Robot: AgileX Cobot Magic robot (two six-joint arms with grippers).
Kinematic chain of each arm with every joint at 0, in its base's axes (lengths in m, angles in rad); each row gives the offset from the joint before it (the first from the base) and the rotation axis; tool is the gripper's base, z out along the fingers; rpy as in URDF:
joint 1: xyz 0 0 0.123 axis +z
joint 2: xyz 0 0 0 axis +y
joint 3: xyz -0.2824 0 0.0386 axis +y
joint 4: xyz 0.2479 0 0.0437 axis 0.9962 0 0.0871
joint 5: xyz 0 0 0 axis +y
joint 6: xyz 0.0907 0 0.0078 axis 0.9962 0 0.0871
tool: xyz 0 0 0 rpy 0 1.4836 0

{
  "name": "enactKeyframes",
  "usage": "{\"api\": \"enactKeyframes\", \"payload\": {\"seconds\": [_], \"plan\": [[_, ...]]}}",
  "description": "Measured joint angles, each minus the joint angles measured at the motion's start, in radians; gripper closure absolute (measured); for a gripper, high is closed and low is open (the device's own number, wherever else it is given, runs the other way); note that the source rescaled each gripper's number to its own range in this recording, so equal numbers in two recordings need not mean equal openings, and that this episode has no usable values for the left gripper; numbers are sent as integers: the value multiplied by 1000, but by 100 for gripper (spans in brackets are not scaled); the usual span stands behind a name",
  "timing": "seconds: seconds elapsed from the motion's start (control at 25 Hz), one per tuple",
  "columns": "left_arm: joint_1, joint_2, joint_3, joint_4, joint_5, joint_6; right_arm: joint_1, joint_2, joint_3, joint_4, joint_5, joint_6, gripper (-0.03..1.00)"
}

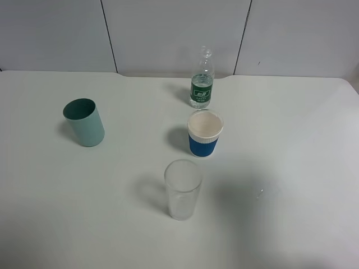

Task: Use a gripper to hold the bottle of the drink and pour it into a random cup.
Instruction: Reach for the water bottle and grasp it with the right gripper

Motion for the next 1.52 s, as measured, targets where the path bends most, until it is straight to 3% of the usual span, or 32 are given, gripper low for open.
{"api": "enactKeyframes", "payload": {"seconds": [1.0,1.52], "plan": [[0,0,0,0,0,0,0,687,-78,-81,-468,-19,-3],[0,0,0,0,0,0,105,950,-78,-192,-668,5,-3]]}}
